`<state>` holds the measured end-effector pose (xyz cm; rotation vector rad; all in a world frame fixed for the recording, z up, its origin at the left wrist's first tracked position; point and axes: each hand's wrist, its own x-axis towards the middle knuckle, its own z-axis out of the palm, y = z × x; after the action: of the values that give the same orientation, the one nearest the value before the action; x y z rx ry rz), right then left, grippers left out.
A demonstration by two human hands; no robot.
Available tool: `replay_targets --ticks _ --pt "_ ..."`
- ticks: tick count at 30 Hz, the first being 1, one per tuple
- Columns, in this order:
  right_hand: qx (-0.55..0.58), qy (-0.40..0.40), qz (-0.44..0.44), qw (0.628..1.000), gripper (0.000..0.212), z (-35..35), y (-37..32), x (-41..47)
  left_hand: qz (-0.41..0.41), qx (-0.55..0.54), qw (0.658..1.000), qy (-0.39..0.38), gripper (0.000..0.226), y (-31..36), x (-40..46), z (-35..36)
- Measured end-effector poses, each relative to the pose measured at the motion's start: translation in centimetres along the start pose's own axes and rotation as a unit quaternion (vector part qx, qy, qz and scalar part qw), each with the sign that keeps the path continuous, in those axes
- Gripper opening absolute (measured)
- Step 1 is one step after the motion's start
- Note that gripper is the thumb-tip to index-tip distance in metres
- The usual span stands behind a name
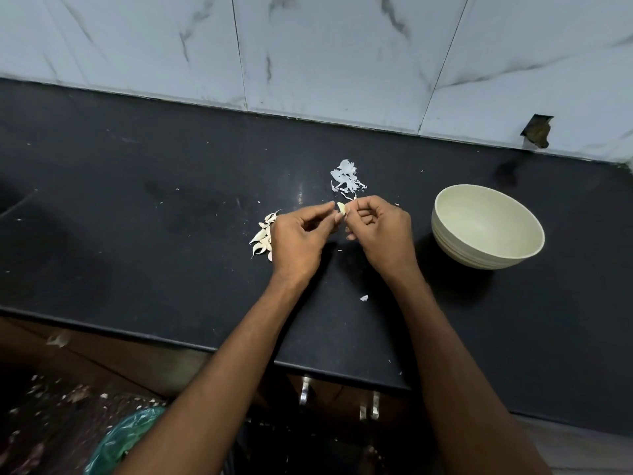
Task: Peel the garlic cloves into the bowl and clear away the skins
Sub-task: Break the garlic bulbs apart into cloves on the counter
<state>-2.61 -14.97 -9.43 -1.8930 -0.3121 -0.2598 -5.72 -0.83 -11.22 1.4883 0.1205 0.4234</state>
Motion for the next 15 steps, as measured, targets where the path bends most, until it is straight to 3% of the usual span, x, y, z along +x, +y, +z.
replay_targets --ticks 6,15 --pt "-0.034 -0.008 -0.030 0.999 0.005 0.5 -0.4 -0.2 -0.043 -0.012 0.999 -0.026 0.021 -0.3 0.1 0.1" --pt "0.084 -0.044 0.028 0.995 0.015 0.2 -0.5 0.1 -0.090 -0.130 0.987 -0.026 0.019 1.3 -0.2 -0.1"
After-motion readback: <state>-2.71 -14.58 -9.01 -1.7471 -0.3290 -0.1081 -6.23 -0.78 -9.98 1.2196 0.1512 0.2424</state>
